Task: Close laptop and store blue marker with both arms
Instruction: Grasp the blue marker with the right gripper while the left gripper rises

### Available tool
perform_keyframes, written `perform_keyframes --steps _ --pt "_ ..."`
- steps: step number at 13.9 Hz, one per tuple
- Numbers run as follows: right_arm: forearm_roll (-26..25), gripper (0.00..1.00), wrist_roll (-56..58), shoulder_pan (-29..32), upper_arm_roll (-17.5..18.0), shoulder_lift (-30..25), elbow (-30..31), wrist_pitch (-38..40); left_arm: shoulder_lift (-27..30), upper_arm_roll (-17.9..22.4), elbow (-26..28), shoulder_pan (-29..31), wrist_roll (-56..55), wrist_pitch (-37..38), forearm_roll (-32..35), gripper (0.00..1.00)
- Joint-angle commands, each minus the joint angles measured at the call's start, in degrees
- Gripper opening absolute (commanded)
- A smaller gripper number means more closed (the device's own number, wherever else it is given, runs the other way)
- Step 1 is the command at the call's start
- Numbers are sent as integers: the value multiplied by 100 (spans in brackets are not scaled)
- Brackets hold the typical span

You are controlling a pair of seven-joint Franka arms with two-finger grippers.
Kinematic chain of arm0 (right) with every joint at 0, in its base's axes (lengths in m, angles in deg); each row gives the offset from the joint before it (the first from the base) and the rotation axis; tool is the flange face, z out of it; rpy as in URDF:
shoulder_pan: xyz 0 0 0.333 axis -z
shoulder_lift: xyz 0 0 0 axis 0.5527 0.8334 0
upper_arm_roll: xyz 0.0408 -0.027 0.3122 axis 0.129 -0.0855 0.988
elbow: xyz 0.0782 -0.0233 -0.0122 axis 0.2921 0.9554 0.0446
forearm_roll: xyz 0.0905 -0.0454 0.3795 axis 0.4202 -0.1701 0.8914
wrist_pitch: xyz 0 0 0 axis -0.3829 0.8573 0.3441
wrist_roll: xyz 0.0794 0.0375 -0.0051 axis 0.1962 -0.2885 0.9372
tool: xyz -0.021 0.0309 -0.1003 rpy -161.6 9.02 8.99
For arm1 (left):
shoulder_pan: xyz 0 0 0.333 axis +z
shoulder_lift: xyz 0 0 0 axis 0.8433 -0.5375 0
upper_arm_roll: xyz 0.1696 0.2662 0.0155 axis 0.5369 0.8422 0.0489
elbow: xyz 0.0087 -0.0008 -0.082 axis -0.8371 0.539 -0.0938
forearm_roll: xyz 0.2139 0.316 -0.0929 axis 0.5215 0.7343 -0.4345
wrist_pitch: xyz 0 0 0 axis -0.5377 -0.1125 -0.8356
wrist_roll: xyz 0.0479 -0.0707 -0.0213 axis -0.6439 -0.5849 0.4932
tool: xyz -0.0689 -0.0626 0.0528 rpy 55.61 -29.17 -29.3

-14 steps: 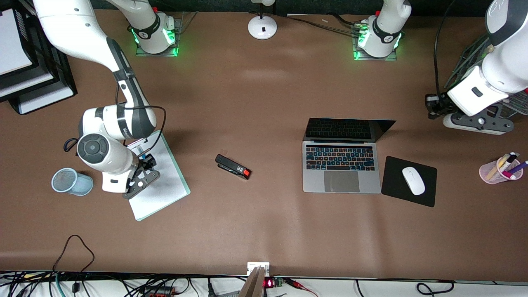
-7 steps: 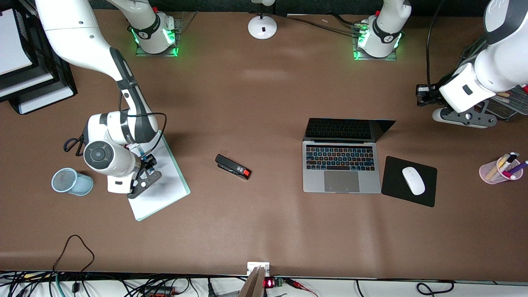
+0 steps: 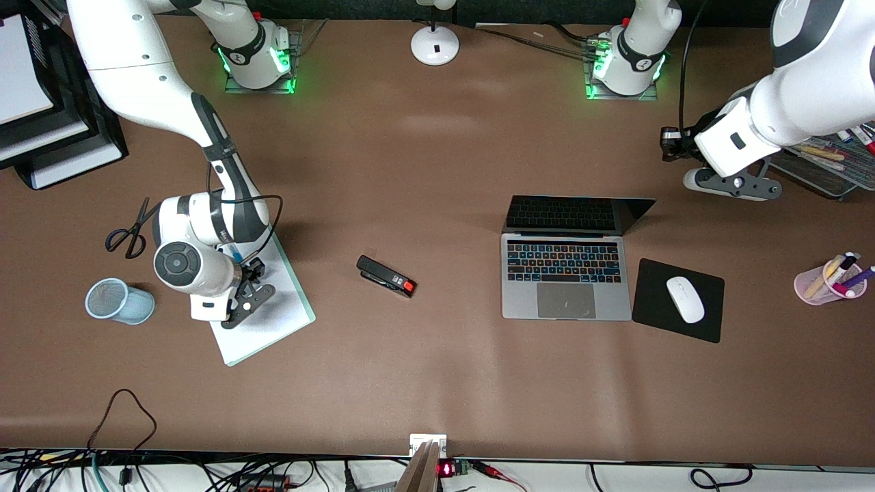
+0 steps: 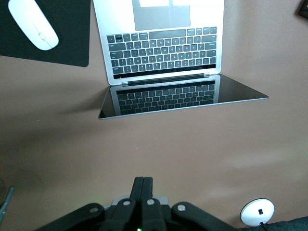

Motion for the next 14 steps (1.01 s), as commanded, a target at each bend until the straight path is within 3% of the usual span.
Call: perform_keyframes --steps 1,6,8,11,14 --pt "113 37 109 43 37 0 2 -40 242 -425 589 9 -45 -614 -106 0" --pt "122 33 109 34 37 35 2 -40 268 -1006 1415 35 -851 -1679 -79 0" --pt "157 32 109 51 37 44 11 -40 592 -1269 2072 36 -1371 -2188 -79 0" --pt "157 5 109 69 37 53 -6 -40 875 -1534 2655 79 -1416 -2532 -71 0" --pt "201 0 100 112 29 27 -24 -40 761 -1526 3120 97 -1416 -3330 -44 0"
